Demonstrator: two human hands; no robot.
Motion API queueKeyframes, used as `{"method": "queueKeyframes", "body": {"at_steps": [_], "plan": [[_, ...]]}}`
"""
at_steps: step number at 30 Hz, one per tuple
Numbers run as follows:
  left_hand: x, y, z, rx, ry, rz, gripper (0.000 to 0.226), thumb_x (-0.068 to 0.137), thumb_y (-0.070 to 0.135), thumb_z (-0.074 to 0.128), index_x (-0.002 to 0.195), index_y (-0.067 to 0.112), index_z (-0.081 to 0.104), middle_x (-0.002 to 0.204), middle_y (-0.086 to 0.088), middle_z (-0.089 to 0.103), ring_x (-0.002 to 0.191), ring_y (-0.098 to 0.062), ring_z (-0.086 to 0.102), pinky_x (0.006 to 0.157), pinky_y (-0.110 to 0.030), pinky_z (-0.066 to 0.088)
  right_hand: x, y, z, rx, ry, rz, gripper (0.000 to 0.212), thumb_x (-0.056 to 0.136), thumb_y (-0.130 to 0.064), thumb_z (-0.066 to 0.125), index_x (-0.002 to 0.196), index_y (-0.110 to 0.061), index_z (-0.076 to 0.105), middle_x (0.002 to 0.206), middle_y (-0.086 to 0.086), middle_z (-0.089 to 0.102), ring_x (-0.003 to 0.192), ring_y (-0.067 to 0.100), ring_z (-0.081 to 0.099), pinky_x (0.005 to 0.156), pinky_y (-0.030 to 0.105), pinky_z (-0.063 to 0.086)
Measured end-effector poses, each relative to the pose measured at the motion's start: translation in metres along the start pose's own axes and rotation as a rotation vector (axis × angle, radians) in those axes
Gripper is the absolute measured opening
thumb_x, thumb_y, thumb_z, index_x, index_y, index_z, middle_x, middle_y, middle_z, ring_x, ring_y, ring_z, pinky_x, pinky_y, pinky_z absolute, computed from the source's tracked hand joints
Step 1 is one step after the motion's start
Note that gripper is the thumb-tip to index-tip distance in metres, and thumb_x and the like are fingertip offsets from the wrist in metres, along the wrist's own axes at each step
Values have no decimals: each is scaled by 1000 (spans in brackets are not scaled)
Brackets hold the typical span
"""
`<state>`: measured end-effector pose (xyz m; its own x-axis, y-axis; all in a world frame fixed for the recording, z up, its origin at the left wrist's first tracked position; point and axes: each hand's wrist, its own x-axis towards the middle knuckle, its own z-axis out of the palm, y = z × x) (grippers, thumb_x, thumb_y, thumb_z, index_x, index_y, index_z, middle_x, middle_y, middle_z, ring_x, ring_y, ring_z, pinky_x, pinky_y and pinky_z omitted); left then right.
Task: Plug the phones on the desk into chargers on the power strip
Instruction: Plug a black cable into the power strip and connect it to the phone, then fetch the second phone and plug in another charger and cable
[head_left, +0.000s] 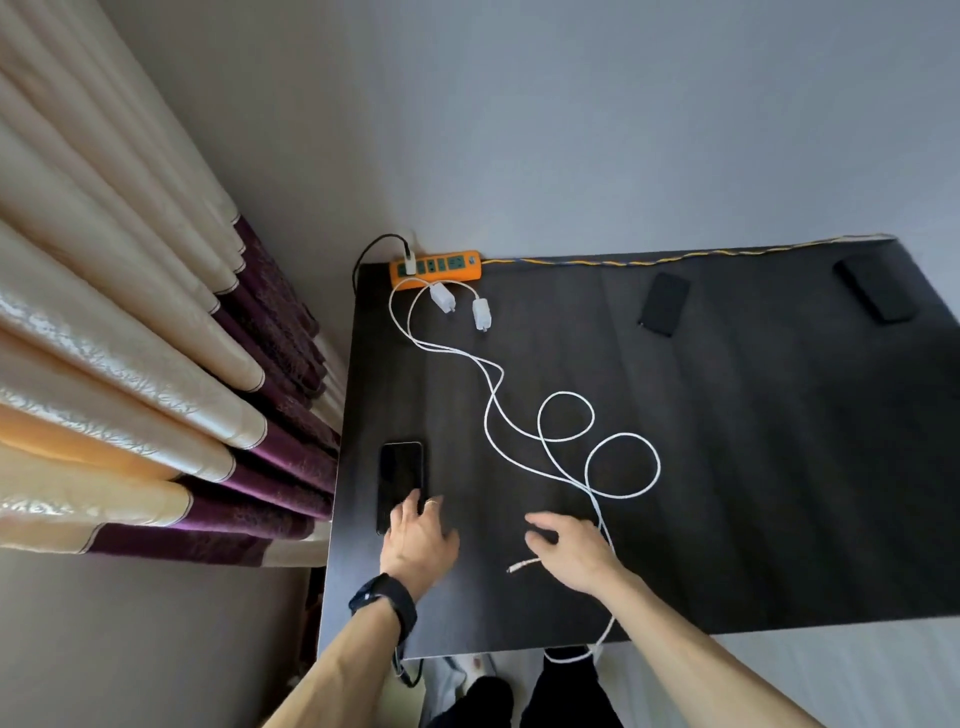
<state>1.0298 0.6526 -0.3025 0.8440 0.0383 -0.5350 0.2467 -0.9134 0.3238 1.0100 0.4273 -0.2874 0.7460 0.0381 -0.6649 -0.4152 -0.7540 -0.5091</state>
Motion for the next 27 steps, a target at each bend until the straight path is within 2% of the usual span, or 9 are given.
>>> {"method": "queueKeyframes", "body": {"at_steps": [4, 8, 11, 15, 20, 24, 27], "plan": [[-16, 44, 5, 25, -10, 208, 60, 92, 41, 52, 147, 24, 36, 155, -6, 32, 142, -24, 30, 116, -33, 27, -43, 29, -27, 245, 231, -42, 24, 94, -33, 63, 117, -35, 72, 111, -20, 73, 108, 1, 66, 97, 19, 47], [-22, 102, 3, 8, -27, 331, 60, 91, 36, 53, 147, 21, 39, 152, -4, 36, 141, -23, 32, 116, -34, 28, -72, 66, -67, 387, 387, -35, 20, 95, -31, 65, 113, -34, 74, 101, -28, 70, 105, -5, 64, 93, 13, 45], [-24, 144, 8, 5, -27, 389, 58, 90, 34, 54, 145, 20, 41, 150, 0, 40, 139, -23, 35, 114, -36, 31, -83, 95, -100, 434, 472, -28, 21, 95, -30, 65, 115, -32, 73, 106, -26, 69, 108, -2, 63, 99, 22, 47], [-23, 204, 25, 31, -40, 416, 56, 91, 32, 54, 145, 20, 42, 149, 0, 42, 136, -24, 39, 113, -36, 33, -88, 141, -147, 433, 528, -5, 25, 96, -31, 63, 120, -32, 70, 117, -20, 68, 116, 4, 61, 102, 24, 45], [-5, 298, 46, 35, -30, 370, 57, 90, 33, 56, 144, 18, 43, 148, -4, 43, 135, -25, 41, 114, -35, 32, -78, 199, -219, 323, 481, -9, 33, 98, -37, 58, 130, -32, 63, 133, -13, 62, 128, 10, 54, 104, 24, 39], [12, 363, 55, 28, 15, 322, 58, 91, 32, 58, 144, 17, 42, 149, -5, 40, 135, -28, 40, 113, -37, 33, -51, 232, -273, 194, 473, -29, 40, 98, -40, 56, 137, -30, 57, 142, -11, 56, 133, 15, 50, 111, 33, 38], [27, 392, 57, 34, 40, 294, 59, 90, 32, 58, 145, 18, 41, 152, -5, 37, 135, -30, 39, 113, -37, 33, -30, 251, -294, 129, 448, -33, 46, 98, -43, 55, 141, -29, 52, 147, -9, 52, 134, 18, 49, 112, 35, 39]]}}
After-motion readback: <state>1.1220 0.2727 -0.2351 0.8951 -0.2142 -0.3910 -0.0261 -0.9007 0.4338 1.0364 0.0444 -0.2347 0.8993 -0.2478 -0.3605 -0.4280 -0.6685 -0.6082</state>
